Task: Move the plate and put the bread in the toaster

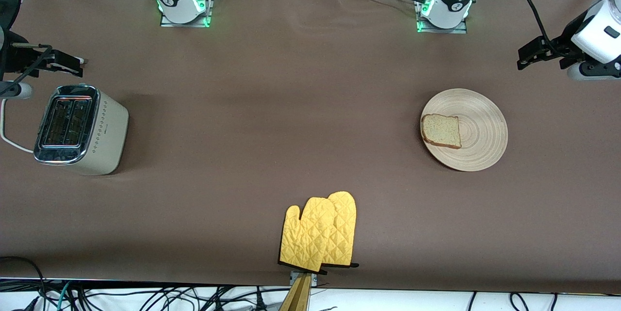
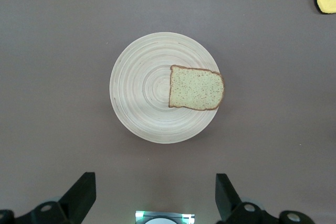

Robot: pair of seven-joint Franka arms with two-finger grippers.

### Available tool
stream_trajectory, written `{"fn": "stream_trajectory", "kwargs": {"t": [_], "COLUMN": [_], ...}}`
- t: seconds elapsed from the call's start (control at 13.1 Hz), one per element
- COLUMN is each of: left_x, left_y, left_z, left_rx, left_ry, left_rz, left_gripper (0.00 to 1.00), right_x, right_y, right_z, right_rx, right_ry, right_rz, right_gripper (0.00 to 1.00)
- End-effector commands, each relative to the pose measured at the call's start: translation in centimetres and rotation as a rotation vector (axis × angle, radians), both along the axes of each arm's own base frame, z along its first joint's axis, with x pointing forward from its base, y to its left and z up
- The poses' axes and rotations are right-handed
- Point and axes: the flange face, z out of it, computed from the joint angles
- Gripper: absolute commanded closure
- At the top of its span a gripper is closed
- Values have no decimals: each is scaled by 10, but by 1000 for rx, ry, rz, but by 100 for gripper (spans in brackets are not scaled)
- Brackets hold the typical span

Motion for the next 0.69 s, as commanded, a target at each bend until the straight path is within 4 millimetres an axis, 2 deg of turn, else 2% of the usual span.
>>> {"fn": "stream_trajectory", "kwargs": {"t": [0.0,0.61], "left_x": [-2,-2], "left_y": [1,1], "left_z": [0,-3], "left_rx": [-25,-25], "left_ry": [-8,-2], "left_rz": [17,17], "left_gripper": [0,0], "right_x": [3,3], "right_y": [0,-4], "right_z": [5,4], "right_rx": [23,54], "right_ry": [-9,-9], "right_rz": [-1,-14], "right_gripper": [0,0]}}
